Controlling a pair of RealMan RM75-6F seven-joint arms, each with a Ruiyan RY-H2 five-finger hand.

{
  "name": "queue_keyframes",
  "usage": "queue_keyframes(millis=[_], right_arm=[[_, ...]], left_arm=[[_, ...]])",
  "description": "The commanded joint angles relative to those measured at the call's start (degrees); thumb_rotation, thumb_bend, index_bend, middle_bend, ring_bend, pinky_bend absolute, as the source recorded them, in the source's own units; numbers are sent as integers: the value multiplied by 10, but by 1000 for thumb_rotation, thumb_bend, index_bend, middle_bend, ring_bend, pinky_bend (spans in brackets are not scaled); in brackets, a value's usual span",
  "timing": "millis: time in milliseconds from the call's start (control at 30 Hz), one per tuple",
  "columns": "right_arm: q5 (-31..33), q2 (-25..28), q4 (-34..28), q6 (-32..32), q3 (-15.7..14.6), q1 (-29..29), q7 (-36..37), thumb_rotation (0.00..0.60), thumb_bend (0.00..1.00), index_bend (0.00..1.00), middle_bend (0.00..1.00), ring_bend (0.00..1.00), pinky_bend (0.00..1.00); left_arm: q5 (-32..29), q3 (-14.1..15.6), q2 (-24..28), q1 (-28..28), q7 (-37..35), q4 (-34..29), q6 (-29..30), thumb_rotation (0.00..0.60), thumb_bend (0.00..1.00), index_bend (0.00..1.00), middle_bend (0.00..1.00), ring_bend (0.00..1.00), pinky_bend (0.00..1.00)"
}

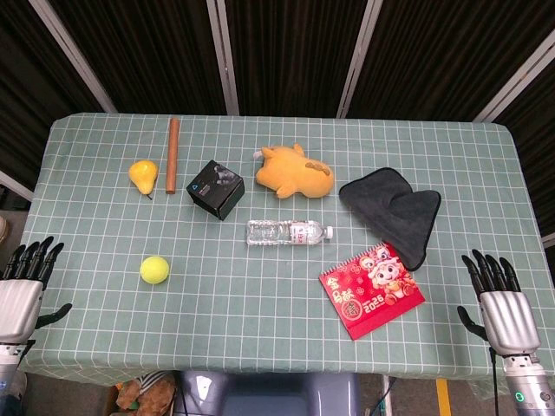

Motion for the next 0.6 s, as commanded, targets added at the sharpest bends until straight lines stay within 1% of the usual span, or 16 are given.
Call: queue_keyframes(millis=[33,267,333,367,400,433,467,533,600], right_arm=[[2,-1,0,-6,0,3,-3,600,367,0,0,0,0],[5,-1,-2,-13,1,7,-1,600,367,0,0,0,0],[4,2,-6,-9,3,6,8,600,367,0,0,0,0],[3,3,-6,-8,3,5,11,600,366,0,0,0,0],[1,5,-6,-6,2,5,15,600,366,0,0,0,0],[0,7,-6,-5,2,4,19,600,367,0,0,0,0],[0,8,-5,-5,1,4,21,600,367,0,0,0,0],[0,11,-4,-6,1,4,28,600,368,0,0,0,0],[1,13,-2,-11,-1,5,31,600,367,0,0,0,0]], left_arm=[[-2,1,1,1,0,-1,-1,600,69,0,0,0,0],[0,3,-2,1,1,-2,-4,600,69,0,0,0,0],[6,9,-7,-5,-2,-3,-18,600,81,0,18,7,58],[13,13,-9,-10,-4,-3,-27,600,108,7,60,28,135],[23,20,-11,-17,-5,-3,-40,600,150,34,134,66,235],[31,25,-13,-23,-7,-5,-51,600,182,65,193,97,295],[36,28,-14,-27,-9,-6,-58,600,235,133,280,141,372],[49,33,-18,-41,-15,-7,-76,600,308,254,406,204,479],[51,33,-21,-49,-12,-5,-90,600,350,340,494,256,546]])
